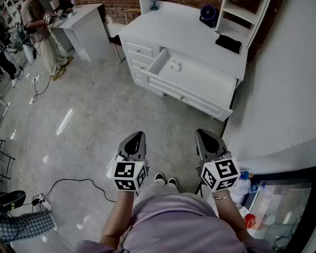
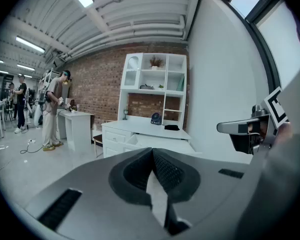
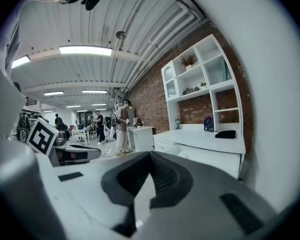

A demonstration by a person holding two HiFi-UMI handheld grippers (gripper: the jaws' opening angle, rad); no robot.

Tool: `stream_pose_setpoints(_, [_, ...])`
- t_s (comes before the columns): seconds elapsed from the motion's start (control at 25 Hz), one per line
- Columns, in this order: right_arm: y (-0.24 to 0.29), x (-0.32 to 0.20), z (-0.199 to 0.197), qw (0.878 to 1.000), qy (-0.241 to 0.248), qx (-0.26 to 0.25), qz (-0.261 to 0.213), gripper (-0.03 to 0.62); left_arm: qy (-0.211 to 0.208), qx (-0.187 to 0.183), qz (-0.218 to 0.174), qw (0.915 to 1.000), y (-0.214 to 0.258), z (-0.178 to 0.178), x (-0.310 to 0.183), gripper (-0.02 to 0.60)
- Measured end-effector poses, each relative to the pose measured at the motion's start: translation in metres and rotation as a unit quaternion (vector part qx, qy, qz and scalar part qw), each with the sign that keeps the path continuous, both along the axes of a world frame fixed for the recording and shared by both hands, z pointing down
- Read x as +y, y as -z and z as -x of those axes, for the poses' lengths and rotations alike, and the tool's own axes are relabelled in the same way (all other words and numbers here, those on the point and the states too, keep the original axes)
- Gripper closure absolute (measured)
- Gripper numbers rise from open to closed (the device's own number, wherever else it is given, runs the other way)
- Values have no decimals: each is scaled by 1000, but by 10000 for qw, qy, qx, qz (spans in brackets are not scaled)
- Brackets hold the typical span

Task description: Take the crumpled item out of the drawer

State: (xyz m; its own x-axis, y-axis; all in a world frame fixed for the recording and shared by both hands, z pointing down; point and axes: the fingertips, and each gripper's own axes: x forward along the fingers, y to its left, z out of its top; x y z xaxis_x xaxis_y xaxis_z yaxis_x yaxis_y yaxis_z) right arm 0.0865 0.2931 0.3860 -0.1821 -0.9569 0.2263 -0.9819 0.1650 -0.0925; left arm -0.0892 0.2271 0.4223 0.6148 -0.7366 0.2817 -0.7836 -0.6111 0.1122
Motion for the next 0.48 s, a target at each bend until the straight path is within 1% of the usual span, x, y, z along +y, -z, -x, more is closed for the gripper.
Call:
stream_pose_setpoints(0.16, [-6, 9, -7, 10000, 18, -35, 52, 591, 41, -12, 19, 10000, -2, -9, 10, 581])
stream_pose_setpoints(0.48, [-11, 10, -27, 9998, -122, -112, 80, 583, 12, -85, -22, 10000, 0, -29, 11, 581])
